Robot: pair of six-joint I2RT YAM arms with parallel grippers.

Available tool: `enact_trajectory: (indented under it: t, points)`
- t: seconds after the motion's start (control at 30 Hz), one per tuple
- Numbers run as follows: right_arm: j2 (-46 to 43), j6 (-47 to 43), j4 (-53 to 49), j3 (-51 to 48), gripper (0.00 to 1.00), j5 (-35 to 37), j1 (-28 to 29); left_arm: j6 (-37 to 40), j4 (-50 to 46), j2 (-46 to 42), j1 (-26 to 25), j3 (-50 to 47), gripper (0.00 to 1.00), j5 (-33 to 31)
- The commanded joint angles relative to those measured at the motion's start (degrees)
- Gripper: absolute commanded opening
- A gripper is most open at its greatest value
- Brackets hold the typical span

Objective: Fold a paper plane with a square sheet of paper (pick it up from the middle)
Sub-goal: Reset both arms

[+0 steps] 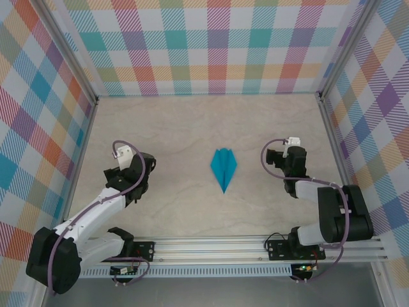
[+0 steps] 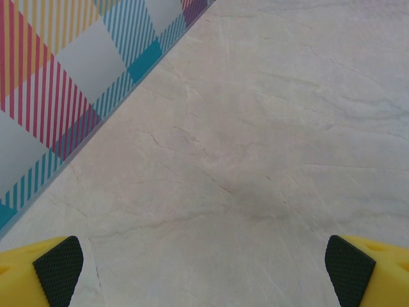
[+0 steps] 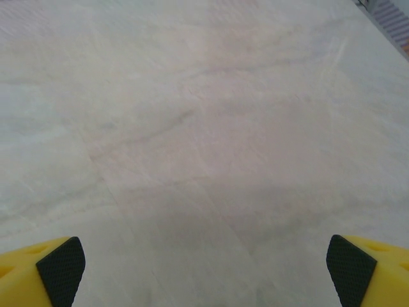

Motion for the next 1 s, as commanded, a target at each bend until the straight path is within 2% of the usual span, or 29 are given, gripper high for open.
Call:
enact_trajectory:
  t: [0.0,0.07,0.27,0.43,0.53,0.6,0.63,0.7,0.73,0.77,0.8,0.83,0.87,0.97]
  points:
    - [2.7,-2.3,10.1,-0.5,1.0,-8.8,-1.6,9.0,15.7,-0.2,3.9,-4.3,1.0,0.6]
    - [5.7,-2.0,14.5,-1.3,1.0,-7.9,-2.0,11.8,22.3,0.7,5.6,-6.8,1.0,2.6]
    - [5.4,-0.7,11.4,0.0,1.0,-6.6,-2.2,18.4,43.2,9.1,7.8,-12.3,1.0,10.4]
    - [5.3,1.2,12.0,-0.4,1.0,-1.7,-2.3,21.8,59.4,18.1,10.8,-12.7,1.0,18.2]
    - [5.3,1.3,12.0,-0.4,1.0,-1.8,-2.3,23.6,61.3,24.3,12.6,-9.9,1.0,25.6]
    - [5.3,1.3,11.8,-0.3,1.0,-1.8,-2.3,25.0,64.5,28.0,12.8,-9.4,1.0,28.3]
    - [5.3,1.3,11.8,-0.3,1.0,-1.9,-2.3,24.0,60.6,26.6,14.1,-8.9,1.0,31.7]
    - [5.3,1.2,11.8,-0.2,1.0,-1.9,-2.3,25.2,69.0,30.4,15.5,-11.2,1.0,37.2]
    - [5.3,1.2,11.7,-0.2,1.0,-2.0,-2.3,25.7,70.3,31.6,15.4,-11.4,1.0,37.9]
    - [5.3,1.2,11.7,-0.2,1.0,-2.0,-2.3,25.4,64.8,29.5,15.5,-10.2,1.0,39.5]
    - [5.3,1.2,11.7,-0.2,1.0,-2.0,-2.3,25.4,67.2,30.7,15.9,-10.2,1.0,39.4]
    - [5.3,1.3,11.6,-0.1,1.0,-2.0,-2.3,23.9,64.1,30.6,16.5,-8.9,1.0,38.2]
    - [5.3,1.2,11.6,-0.2,1.0,-2.1,-2.3,22.9,62.9,30.2,17.8,-8.6,1.0,39.9]
    - [5.3,1.2,11.5,-0.1,1.0,-2.3,-2.3,22.8,64.2,30.5,18.0,-9.0,1.0,39.9]
